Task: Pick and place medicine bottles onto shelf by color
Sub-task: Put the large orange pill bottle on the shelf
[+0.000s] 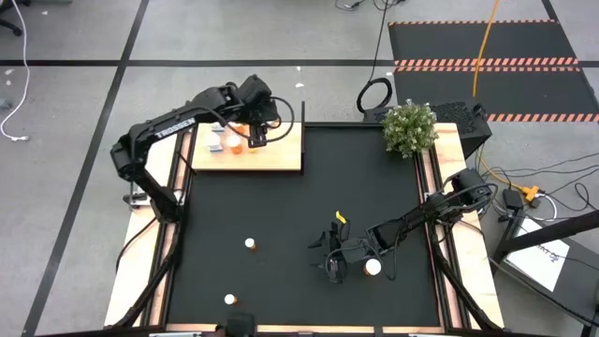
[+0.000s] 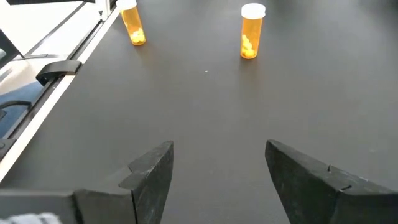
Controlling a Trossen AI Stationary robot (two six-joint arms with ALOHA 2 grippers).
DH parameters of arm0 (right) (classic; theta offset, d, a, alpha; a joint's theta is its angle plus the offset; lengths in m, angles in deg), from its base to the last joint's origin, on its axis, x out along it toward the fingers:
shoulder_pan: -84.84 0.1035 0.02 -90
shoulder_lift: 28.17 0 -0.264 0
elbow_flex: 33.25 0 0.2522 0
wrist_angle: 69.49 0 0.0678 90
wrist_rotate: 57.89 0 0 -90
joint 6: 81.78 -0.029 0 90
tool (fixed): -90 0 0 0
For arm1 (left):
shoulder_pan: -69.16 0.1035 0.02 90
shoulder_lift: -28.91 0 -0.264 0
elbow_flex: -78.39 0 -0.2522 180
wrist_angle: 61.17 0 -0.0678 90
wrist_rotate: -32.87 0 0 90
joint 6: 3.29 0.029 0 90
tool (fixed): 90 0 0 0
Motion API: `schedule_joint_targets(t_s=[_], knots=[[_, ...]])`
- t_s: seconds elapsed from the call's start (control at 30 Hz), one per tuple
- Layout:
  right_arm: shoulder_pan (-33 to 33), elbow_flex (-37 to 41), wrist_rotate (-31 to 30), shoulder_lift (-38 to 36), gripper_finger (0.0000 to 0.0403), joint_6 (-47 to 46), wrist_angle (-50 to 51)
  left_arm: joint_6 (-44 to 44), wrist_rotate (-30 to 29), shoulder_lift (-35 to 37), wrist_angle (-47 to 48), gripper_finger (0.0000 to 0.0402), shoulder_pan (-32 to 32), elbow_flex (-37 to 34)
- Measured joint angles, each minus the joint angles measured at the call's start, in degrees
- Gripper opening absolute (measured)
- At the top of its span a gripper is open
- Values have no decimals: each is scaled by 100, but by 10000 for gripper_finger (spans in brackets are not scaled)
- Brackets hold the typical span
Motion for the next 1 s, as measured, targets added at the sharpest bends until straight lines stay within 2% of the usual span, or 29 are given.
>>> schedule_joint_targets(t_s=[0.17,0.43,0.57,0.87,1.0], knots=[[58,0,2,0,249,-106,-4,27,10,-436,21,222,195,-2],[105,0,4,0,249,-200,-7,140,21,-903,-148,211,434,-2],[107,0,4,0,249,-207,-4,143,98,-1072,-174,221,535,-2],[107,0,-7,0,249,-155,-9,70,624,-1091,-520,212,608,-2],[109,0,-8,1,249,-154,-10,63,654,-1174,-679,218,669,-2]])
